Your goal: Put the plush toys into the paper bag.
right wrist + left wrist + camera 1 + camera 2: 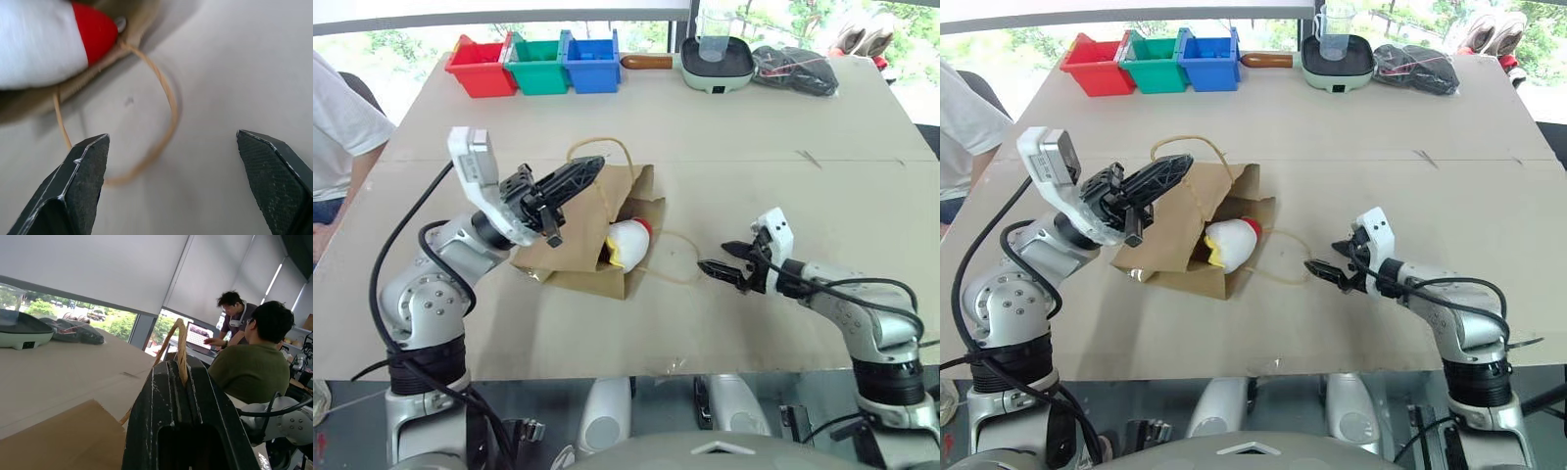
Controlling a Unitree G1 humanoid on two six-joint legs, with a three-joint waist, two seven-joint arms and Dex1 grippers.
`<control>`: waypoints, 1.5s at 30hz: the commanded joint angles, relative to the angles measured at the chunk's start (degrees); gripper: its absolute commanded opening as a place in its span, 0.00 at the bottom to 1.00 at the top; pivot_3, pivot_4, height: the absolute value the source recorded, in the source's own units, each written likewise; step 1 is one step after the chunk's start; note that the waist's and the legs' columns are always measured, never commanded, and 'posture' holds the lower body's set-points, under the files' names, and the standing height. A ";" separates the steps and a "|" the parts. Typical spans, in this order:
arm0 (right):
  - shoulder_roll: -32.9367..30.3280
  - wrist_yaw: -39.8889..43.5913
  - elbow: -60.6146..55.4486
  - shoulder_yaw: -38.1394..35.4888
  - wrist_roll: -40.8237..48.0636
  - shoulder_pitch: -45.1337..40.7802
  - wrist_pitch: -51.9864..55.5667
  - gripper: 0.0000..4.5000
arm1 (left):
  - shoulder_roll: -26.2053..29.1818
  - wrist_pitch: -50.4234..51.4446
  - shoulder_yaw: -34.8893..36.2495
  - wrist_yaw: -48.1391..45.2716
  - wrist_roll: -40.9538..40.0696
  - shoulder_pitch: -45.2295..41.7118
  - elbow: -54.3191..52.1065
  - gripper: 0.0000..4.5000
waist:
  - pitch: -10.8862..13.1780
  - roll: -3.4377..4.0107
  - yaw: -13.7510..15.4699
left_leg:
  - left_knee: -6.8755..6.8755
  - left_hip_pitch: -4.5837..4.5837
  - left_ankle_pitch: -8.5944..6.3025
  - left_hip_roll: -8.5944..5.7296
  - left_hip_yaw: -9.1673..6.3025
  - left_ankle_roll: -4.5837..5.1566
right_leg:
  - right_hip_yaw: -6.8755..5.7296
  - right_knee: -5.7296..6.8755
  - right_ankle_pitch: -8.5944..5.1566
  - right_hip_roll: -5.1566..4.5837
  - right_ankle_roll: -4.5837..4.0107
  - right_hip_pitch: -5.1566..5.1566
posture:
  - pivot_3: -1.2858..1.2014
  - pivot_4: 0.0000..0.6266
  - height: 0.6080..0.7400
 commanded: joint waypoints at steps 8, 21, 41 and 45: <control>4.56 2.33 8.24 5.66 3.77 -5.75 1.61 0.89 | 2.28 0.32 4.96 0.96 -2.89 -0.63 -0.11 0.00 | -0.02 -0.03 -1.03 | -0.02 -0.01 0.00 0.01 -0.01 0.01 | 0.00 0.00 0.09 0.02 0.16 -0.01 | 0.52 0.24 1.00; 3.65 4.59 4.08 4.14 10.57 -4.68 3.40 0.01 | 0.70 -0.59 6.25 4.24 -3.79 1.62 -2.97 0.00 | -0.01 -0.03 -0.80 | -0.03 -0.05 0.00 0.01 -0.01 0.01 | 0.00 0.00 0.08 0.01 0.14 -0.03 | 0.52 0.24 1.00; 7.61 -39.55 -8.65 -16.00 74.42 -14.79 -5.67 0.01 | -6.16 -0.17 4.93 14.96 -6.51 -10.57 6.75 0.00 | 0.02 -0.01 -0.98 | -0.02 -0.12 0.00 0.00 0.00 0.02 | 0.01 0.01 0.11 0.01 0.19 -0.08 | 0.52 0.24 1.00; 4.00 -47.50 -7.58 -15.01 76.52 -17.47 -11.91 0.01 | -6.93 -1.22 3.65 17.95 -1.76 -13.32 11.06 0.00 | 0.02 -0.01 -0.94 | -0.03 -0.12 0.00 0.00 -0.01 0.03 | 0.02 0.01 0.11 0.02 0.20 -0.08 | 0.52 0.24 1.00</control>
